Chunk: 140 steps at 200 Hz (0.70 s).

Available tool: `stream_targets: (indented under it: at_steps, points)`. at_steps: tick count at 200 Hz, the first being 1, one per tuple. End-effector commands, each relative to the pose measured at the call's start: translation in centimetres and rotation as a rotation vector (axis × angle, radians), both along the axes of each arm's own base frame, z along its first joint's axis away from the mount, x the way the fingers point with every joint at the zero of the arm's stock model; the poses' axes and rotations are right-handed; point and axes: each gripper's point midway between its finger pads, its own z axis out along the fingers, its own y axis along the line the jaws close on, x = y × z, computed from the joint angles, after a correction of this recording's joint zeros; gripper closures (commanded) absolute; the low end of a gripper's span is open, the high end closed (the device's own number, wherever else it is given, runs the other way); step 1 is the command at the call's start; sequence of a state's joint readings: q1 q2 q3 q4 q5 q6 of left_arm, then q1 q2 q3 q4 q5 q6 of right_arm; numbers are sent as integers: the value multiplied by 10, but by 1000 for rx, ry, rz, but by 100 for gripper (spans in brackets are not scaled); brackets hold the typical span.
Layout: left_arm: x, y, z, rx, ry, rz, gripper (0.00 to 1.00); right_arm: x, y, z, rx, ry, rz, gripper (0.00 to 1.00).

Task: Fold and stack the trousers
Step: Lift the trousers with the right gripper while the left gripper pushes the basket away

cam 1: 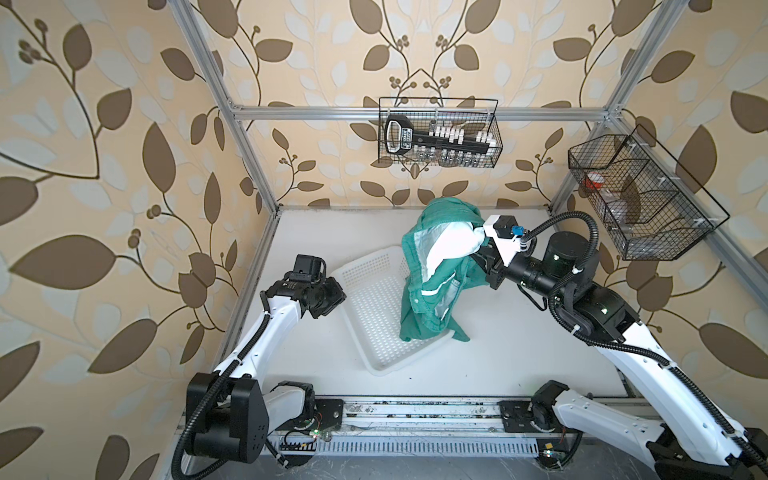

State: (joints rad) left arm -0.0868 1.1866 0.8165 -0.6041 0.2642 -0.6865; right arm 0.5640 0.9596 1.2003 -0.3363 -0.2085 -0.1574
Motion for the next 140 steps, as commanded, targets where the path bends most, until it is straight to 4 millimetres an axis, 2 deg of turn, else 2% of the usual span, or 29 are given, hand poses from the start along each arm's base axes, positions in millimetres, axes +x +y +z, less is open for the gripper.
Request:
stream_targets:
  at_steps: [1, 31, 36, 48, 83, 140]
  points:
    - [4, 3, -4, 25, 2, 21, 83, -3, -16, 35, 31, -110, -64, 100]
    - [5, 12, -3, 59, 2, 74, 90, 1, -39, 44, 34, -158, -181, 100]
    - [6, 14, -2, 65, 0, 87, 94, 0, -43, 46, 37, -168, -197, 100]
    - [7, 19, -1, 78, -4, 121, 98, 0, -51, 53, 49, -196, -238, 100]
    - [15, 35, 5, 101, -26, 259, 99, 4, -99, 70, 38, -277, -490, 100]
    - [36, 62, 9, 109, -52, 504, 100, -27, -167, 116, 102, -466, -770, 100]
